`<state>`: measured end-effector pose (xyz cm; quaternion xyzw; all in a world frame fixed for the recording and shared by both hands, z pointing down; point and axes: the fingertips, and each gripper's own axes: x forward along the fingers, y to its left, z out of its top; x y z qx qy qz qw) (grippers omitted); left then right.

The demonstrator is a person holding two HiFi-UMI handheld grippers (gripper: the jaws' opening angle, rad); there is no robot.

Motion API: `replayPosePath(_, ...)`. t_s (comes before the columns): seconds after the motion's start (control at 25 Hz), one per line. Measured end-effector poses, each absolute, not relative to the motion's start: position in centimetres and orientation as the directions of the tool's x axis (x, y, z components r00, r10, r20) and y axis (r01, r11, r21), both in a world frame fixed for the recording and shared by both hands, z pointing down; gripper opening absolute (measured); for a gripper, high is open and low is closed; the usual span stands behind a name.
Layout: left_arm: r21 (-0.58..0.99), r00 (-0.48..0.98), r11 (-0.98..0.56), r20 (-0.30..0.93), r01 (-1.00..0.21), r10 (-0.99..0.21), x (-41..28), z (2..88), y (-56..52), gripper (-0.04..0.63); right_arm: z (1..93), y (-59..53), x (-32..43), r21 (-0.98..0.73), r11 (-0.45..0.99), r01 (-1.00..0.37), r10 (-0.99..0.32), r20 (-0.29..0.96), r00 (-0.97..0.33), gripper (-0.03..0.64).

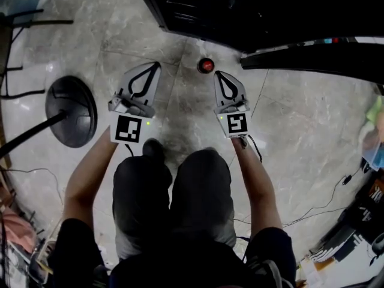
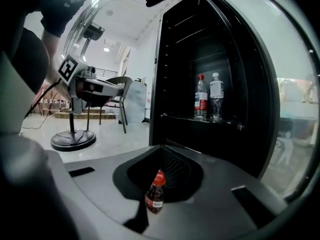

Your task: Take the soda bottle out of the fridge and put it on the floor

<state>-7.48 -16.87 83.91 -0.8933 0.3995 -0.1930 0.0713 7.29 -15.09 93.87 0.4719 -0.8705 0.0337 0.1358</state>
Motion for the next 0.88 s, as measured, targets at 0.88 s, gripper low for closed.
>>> replayPosePath(0.88, -0.263, 0.52, -0.58, 0.267, -0.771, -0.811, -9.3, 56.8, -15.6, 0.023, 61.2, -12.9, 7.3, 0.06, 0.498, -0.865, -0.844, 0.263, -0.467, 0.02)
